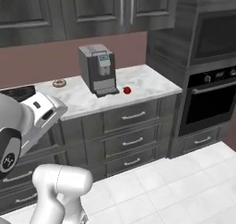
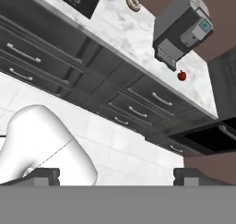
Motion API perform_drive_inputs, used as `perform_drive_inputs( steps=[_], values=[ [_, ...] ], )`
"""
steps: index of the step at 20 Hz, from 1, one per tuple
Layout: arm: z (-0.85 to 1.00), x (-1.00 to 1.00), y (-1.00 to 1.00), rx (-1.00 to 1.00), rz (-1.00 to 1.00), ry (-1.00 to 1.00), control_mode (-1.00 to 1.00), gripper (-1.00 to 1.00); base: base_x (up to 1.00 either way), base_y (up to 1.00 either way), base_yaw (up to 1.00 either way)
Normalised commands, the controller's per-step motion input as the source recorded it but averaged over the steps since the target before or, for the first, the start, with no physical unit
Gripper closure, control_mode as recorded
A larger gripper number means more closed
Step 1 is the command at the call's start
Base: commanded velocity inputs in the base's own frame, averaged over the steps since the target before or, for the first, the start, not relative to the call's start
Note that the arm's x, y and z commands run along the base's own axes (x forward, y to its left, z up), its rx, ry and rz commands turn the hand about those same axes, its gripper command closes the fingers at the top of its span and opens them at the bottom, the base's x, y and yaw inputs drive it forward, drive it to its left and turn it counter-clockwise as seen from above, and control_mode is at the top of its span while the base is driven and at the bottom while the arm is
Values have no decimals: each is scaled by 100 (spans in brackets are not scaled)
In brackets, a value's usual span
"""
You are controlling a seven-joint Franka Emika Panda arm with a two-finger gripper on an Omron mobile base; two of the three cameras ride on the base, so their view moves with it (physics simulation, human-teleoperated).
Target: Place the bell pepper and broccoli inside the fridge drawer. Close the drawer after placing the vegetables.
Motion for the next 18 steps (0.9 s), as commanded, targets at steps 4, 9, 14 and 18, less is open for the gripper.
perform_drive_inputs(
  steps=[4, 9, 14, 18],
  values=[
    [0, 0, 0, 0, 0, 0, 100, -100, 90, -28, 27],
    [0, 0, 0, 0, 0, 0, 100, -100, 91, -28, 30],
    [0, 0, 0, 0, 0, 0, 100, -100, 82, -30, 29],
    [0, 0, 0, 0, 0, 0, 100, -100, 66, -40, 27]
  ],
)
